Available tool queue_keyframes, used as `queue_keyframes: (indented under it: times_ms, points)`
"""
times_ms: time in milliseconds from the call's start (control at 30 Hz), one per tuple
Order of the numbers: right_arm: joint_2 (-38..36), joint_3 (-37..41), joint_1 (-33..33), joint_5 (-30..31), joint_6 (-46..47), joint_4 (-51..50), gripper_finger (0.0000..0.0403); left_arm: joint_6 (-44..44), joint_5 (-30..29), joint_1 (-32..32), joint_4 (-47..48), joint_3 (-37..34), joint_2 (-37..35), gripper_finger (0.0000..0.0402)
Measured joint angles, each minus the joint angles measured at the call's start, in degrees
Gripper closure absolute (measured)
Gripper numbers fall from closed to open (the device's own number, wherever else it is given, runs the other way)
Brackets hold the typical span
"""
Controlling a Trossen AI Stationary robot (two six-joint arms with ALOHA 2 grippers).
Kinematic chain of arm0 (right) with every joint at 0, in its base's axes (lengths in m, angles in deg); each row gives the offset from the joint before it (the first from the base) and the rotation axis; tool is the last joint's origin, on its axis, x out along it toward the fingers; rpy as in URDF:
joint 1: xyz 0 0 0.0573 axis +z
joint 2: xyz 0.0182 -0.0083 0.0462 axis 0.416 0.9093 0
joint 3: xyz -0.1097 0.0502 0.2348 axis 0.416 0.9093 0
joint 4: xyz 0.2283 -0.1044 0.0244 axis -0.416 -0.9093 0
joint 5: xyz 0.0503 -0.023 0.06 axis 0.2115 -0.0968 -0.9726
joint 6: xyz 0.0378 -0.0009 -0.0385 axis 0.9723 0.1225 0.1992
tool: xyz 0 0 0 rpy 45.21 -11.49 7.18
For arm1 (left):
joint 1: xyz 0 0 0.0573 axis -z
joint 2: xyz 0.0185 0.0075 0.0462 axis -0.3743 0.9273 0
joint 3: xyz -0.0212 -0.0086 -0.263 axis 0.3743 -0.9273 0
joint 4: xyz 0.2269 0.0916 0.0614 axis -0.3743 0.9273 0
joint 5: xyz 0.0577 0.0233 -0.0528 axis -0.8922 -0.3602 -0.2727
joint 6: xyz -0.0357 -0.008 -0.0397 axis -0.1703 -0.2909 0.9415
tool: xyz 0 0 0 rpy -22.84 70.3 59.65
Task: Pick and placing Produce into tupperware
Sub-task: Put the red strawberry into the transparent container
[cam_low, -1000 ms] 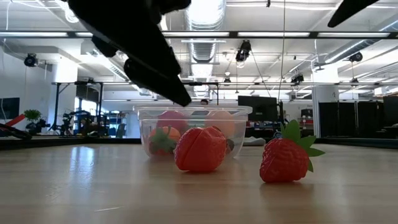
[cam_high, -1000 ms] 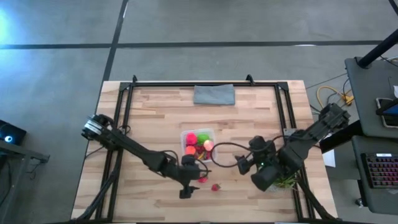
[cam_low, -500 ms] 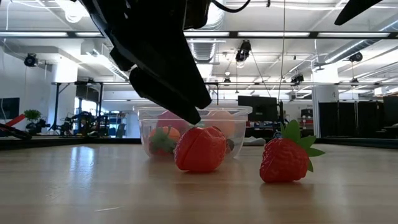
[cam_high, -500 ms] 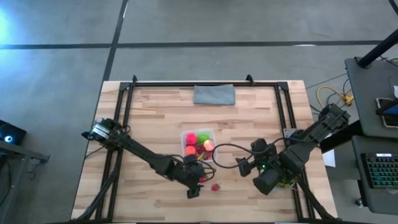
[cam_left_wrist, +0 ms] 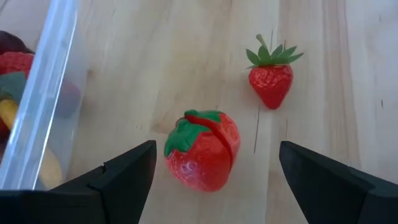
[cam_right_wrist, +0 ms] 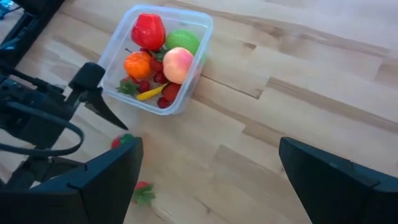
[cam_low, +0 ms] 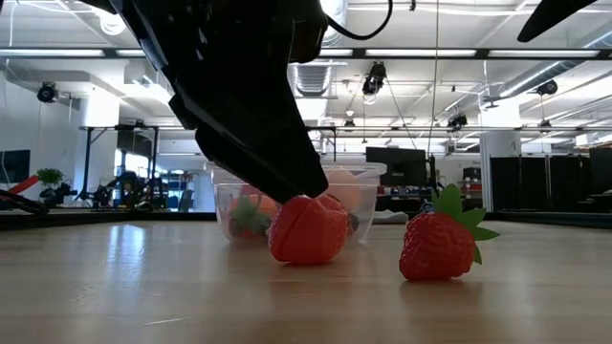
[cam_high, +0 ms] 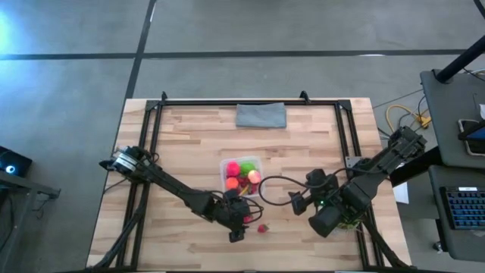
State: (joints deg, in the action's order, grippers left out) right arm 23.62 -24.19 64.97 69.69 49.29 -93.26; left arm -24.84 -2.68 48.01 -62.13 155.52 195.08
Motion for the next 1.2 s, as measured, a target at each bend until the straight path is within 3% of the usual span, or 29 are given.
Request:
queue_keyframes:
  times_ms: [733, 900, 1000, 1200]
  points:
    - [0.00, 0.91, -0.02, 0.02, 0.25, -1.79, 0.0034, -0.47, -0.07, 0.87, 0.56, 2.96, -0.19, 0.0077]
    - [0.00, 1.34, -0.02, 0.02, 0.26, -1.78, 0.0034, -7.37, -6.51, 2.96, 2.57, 6.19, -0.25, 0.0077]
    - [0.00, 1.51, -0.02, 0.02, 0.28, -1.73, 0.0034, -5.80, -9.56, 3.67, 4.59, 6.81, -0.33, 0.0077]
    - [0.00, 1.96, -0.02, 0.02, 0.28, -1.61, 0.0034, -1.29, -10.33, 4.60, 4.67, 5.84, -0.05, 0.0077]
